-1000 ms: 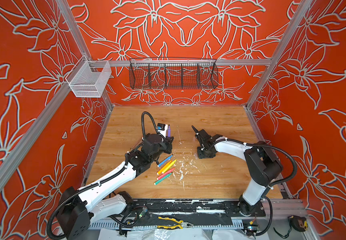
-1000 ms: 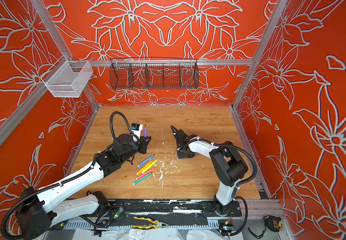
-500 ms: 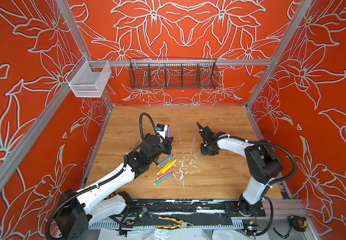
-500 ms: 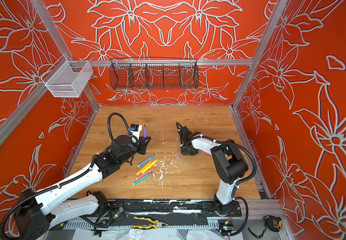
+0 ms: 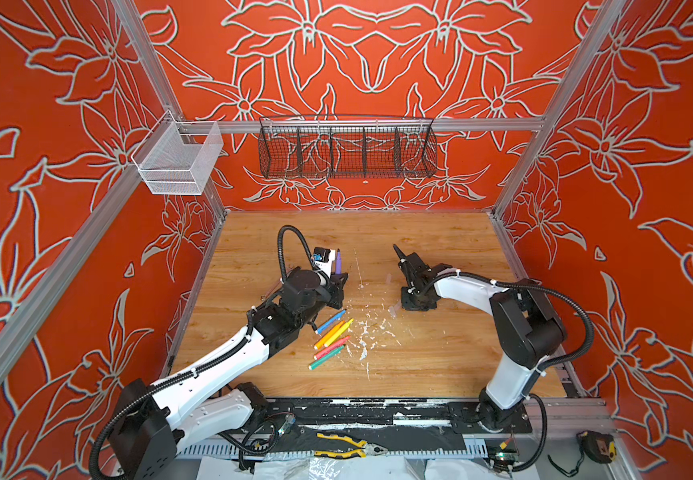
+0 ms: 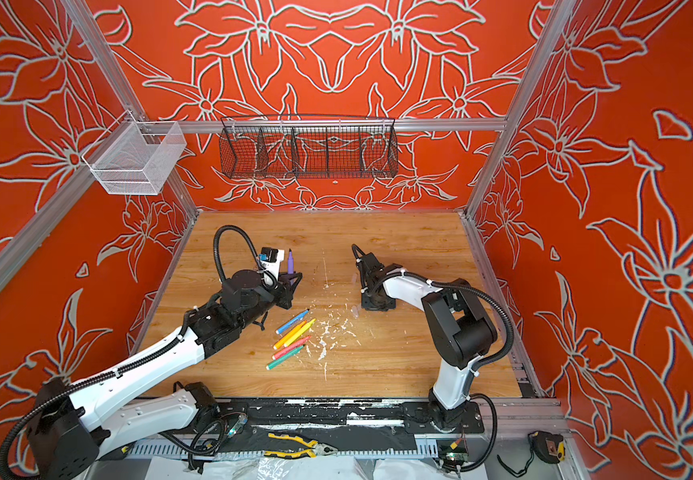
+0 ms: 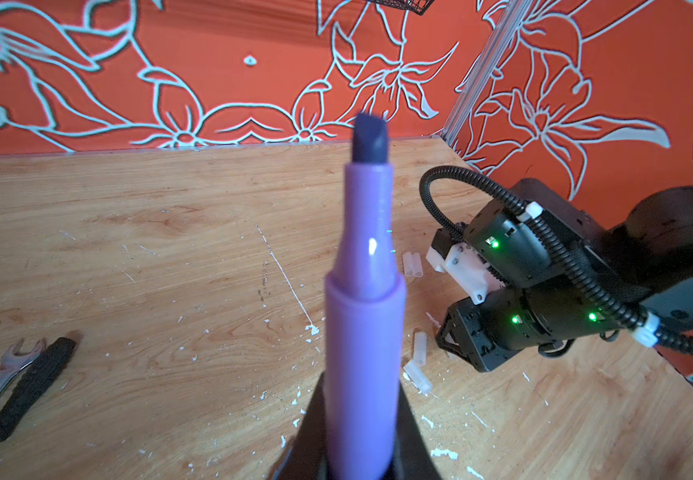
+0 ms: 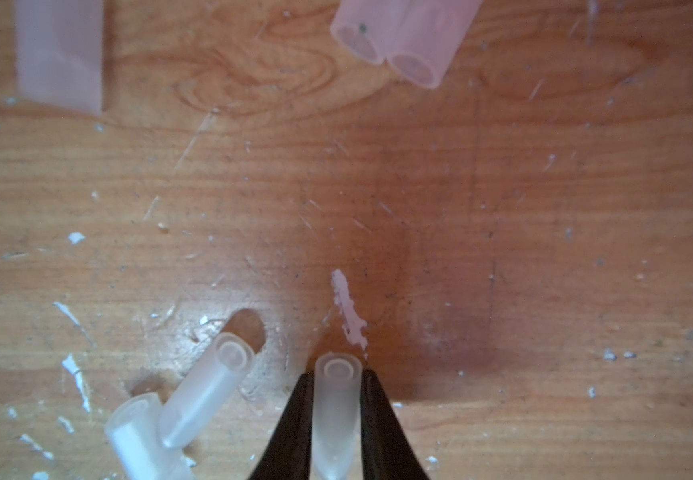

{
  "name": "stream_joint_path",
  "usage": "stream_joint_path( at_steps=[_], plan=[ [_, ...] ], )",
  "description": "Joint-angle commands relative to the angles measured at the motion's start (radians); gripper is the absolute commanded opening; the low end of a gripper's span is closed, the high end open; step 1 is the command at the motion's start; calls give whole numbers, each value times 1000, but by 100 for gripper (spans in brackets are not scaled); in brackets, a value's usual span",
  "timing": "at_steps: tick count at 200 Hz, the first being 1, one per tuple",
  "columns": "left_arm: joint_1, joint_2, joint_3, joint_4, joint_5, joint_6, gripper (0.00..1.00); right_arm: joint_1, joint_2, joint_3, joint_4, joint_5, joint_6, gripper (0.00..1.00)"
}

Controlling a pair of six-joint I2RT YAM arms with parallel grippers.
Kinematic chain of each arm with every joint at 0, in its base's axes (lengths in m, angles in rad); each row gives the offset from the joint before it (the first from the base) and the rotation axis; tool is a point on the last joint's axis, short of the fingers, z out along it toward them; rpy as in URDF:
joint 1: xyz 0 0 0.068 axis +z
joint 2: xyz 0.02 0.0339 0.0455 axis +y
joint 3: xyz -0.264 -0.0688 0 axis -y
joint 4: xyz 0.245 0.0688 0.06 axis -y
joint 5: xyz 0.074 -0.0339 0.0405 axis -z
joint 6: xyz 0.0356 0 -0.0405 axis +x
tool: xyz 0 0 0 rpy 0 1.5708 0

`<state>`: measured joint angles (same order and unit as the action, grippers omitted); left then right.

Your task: Insert the pens into the pen caps

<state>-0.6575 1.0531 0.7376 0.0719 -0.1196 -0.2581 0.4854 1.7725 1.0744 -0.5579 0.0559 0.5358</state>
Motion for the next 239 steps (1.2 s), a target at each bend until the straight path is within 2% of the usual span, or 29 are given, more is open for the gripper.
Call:
stream_joint_path(
  at_steps=[1,45,74,113,142,171,189,206,239],
  plan=[
    [-2,-13,-11,39,19,16,0,3,32,-3,-37,-11,12,18],
    [-2,-22,-16,43,17,7,0,3,20,-4,-40,3,16,13],
    [-2,-28,-21,48,19,5,0,3,-40,-27,-29,29,30,12],
    [-4,9,-9,95,109,-23,0,3,-191,-97,8,79,54,9],
    [-16,98,75,19,101,-43,0,3,-323,-161,49,98,65,6],
    [-32,147,89,37,130,-30,0,3,-463,-174,39,129,75,4],
    [-51,183,135,-15,123,-13,0,4,-562,-154,44,96,83,3],
    [-62,188,146,-39,239,49,0,5,-639,-123,68,58,98,3],
    [-113,130,88,22,155,71,0,6,-741,-62,139,12,129,3]
  ],
)
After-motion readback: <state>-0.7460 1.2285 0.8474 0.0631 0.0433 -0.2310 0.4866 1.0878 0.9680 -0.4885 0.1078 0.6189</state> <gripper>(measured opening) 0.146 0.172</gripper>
